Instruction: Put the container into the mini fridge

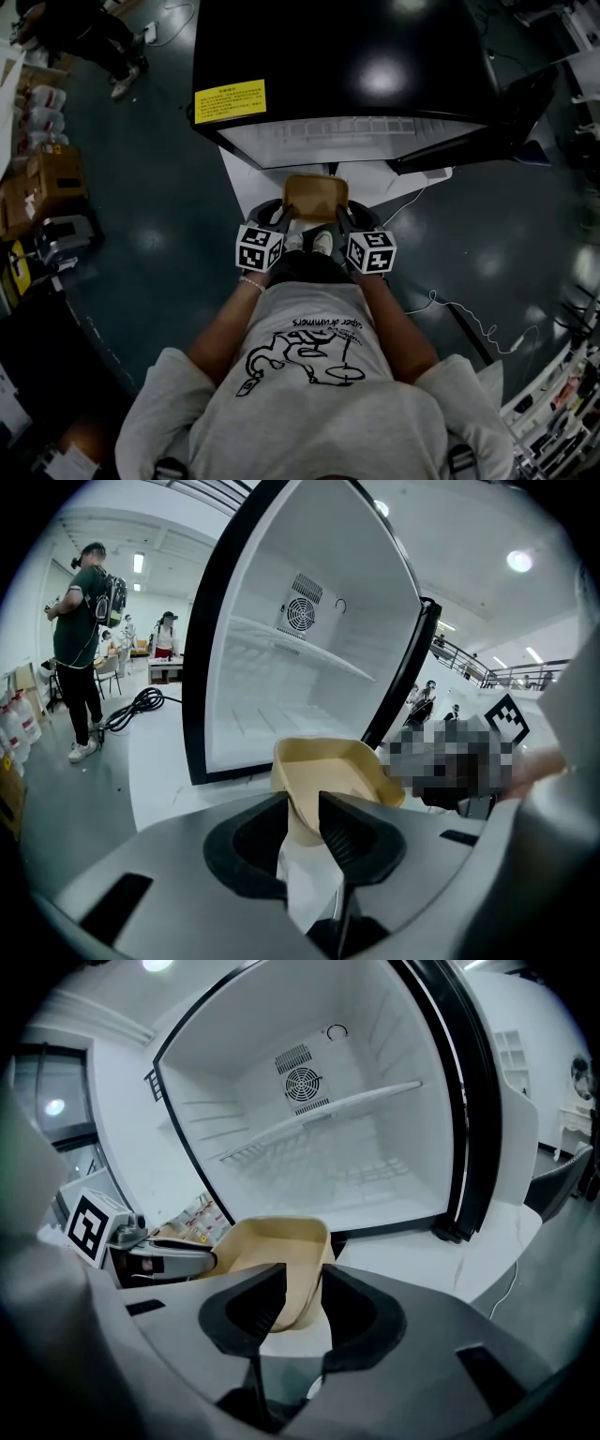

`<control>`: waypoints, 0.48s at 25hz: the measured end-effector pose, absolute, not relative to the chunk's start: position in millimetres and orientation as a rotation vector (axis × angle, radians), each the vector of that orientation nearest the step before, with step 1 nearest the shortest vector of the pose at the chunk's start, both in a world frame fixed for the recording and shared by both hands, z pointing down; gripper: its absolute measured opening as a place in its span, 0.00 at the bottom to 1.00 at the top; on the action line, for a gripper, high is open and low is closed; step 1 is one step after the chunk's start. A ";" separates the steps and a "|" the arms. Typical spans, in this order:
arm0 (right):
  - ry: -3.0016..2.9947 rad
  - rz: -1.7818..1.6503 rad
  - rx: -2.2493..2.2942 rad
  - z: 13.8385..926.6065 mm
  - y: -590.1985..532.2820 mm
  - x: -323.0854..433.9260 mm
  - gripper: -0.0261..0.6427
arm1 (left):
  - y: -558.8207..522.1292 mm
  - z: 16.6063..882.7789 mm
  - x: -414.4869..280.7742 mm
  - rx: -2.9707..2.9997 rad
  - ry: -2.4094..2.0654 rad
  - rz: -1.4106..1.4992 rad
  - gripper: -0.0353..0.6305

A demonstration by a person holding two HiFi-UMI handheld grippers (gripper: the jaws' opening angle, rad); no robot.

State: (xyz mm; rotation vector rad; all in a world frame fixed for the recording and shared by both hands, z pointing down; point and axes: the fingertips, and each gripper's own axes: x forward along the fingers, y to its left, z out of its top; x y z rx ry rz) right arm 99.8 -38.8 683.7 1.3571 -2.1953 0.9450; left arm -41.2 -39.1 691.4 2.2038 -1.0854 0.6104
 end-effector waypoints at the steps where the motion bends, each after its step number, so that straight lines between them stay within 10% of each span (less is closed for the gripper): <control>1: -2.196 0.944 1.357 682.6 -38.9 99.7 0.21 | -39.2 690.2 -41.2 2.205 -1.086 0.610 0.22; 12: -2.207 0.932 1.362 669.4 -36.3 99.3 0.21 | -38.5 675.6 -41.7 2.221 -1.097 0.592 0.22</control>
